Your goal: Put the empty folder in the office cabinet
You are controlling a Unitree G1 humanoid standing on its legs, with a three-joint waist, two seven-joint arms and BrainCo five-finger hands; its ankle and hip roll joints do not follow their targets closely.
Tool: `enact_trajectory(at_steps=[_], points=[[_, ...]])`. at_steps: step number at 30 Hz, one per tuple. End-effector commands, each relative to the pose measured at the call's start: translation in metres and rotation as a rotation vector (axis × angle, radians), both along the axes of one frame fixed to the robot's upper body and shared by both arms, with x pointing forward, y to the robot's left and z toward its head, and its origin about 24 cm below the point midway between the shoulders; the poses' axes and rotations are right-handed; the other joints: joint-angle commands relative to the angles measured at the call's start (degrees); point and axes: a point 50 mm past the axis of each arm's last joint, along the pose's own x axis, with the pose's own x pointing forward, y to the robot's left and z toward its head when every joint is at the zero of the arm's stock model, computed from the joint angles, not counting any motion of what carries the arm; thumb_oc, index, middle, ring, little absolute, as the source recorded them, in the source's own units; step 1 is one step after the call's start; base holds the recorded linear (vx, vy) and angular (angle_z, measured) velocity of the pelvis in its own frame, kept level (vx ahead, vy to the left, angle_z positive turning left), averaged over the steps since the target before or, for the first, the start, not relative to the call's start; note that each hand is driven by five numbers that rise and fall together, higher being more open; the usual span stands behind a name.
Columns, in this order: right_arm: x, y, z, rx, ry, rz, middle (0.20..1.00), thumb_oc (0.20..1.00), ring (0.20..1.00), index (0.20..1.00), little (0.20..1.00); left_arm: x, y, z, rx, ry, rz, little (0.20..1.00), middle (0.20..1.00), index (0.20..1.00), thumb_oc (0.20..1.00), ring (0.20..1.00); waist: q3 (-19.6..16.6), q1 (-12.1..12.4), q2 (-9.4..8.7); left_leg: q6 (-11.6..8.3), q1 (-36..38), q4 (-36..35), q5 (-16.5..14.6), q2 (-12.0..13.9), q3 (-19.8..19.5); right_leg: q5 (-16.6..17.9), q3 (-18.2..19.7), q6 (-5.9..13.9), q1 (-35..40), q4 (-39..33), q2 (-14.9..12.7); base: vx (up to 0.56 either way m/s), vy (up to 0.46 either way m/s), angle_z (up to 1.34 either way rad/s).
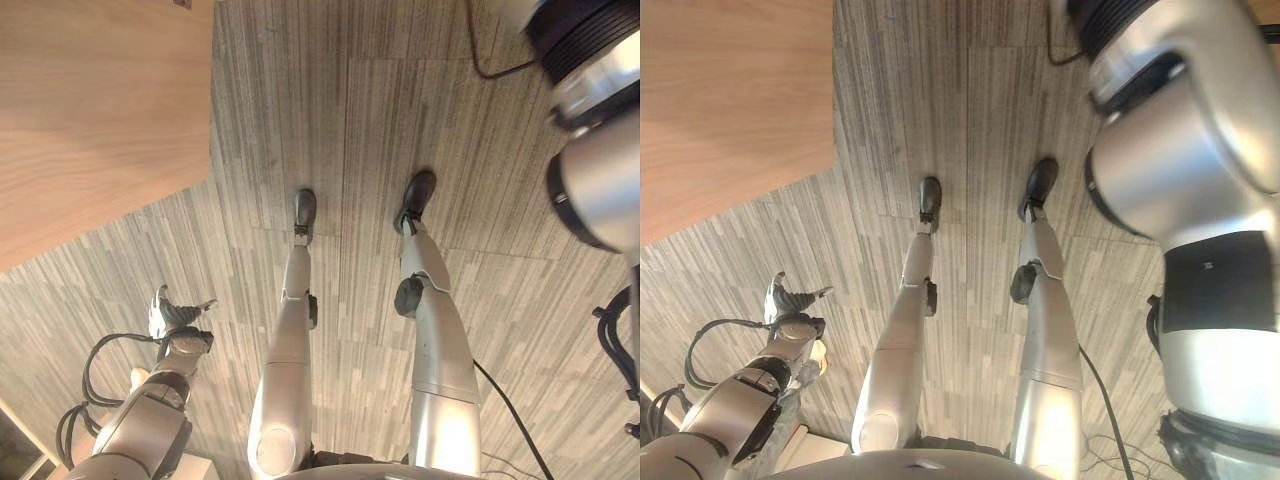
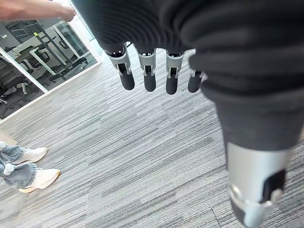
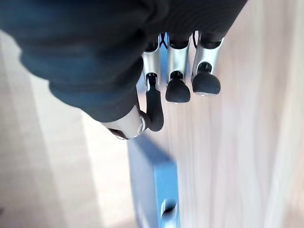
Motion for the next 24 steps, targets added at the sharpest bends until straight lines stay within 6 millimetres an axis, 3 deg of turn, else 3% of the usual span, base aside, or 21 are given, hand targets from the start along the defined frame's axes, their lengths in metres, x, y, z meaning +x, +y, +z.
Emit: enact_trajectory(at_steps=[1, 5, 10, 15, 18, 20, 24], points=[[-0.028, 0.078, -0.031, -0.164, -0.020, 0.252, 0.200, 0.200, 0.200, 0.200, 0.200, -0.031, 0.055, 0.002, 0.132, 0.092, 0.131, 1.000, 1.000, 1.000, 1.000, 1.000, -1.7, -0.1, -6.81, -3.98, 18.3, -0.6, -9.8, 3.7, -2.7, -16.7, 3.4, 11.42, -0.3, 11.9, -2.2, -0.02, -0.025, 0.04], [-0.051, 0.113, -0.063, -0.321, -0.028, 0.413, 0.200, 0.200, 0.200, 0.200, 0.200, -0.034, 0.062, 0.003, 0.129, 0.106, 0.156, 1.000, 1.000, 1.000, 1.000, 1.000, -2.0, -0.7, -7.61, -3.98, 18.3, -0.6, -10.1, 3.3, -2.7, -16.1, 3.3, 11.38, 0.6, 10.9, -2.5, -0.03, -0.015, 0.09], [-0.043, 0.110, -0.072, -0.352, -0.014, 0.384, 0.200, 0.200, 0.200, 0.200, 0.200, -0.027, 0.069, 0.013, 0.155, 0.079, 0.163, 1.000, 1.000, 1.000, 1.000, 1.000, -1.8, -1.2, -7.93, -3.98, 18.5, -0.6, -10.1, 3.3, -2.6, -15.7, 3.4, 11.38, 1.4, 10.3, -2.9, -0.03, 0.004, 0.04], [-0.016, 0.084, -0.063, -0.257, 0.033, 0.232, 0.200, 0.200, 0.200, 0.200, 0.200, -0.020, 0.065, 0.016, 0.137, 0.054, 0.158, 1.000, 1.000, 1.000, 1.000, 1.000, -1.3, -1.9, -7.93, -3.98, 18.8, -0.6, -10.8, 3.2, -1.9, -14.9, 3.2, 11.51, 3.4, 7.8, -2.8, -0.05, 0.008, 0.00], [0.002, 0.049, -0.039, -0.075, 0.062, 0.099, 0.200, 0.200, 0.200, 0.200, 0.200, -0.020, 0.063, 0.016, 0.121, 0.042, 0.166, 1.000, 1.000, 1.000, 1.000, 1.000, -1.1, -2.0, -7.52, -3.98, 18.8, -0.6, -11.4, 2.9, -1.4, -13.9, 3.6, 12.08, 4.0, 6.4, -2.5, -0.04, 0.013, -0.06], [0.008, 0.030, -0.026, 0.041, 0.078, 0.036, 0.200, 0.200, 0.200, 0.200, 0.200, -0.020, 0.059, 0.012, 0.113, 0.044, 0.154, 1.000, 1.000, 1.000, 1.000, 1.000, -1.3, -2.0, -6.98, -3.98, 18.6, -0.6, -11.5, 2.9, -1.0, -13.8, 4.0, 12.36, 3.9, 6.0, -2.6, -0.02, 0.023, -0.07], [0.010, 0.015, -0.014, 0.141, 0.091, -0.010, 0.200, 0.200, 0.200, 0.200, 0.200, -0.025, 0.056, 0.007, 0.111, 0.061, 0.152, 1.000, 1.000, 1.000, 1.000, 1.000, -1.3, -1.5, -5.80, -3.98, 18.8, -0.6, -11.6, 2.7, -0.7, -13.8, 4.1, 12.36, 4.5, 5.5, -2.4, -0.02, 0.023, -0.05]])
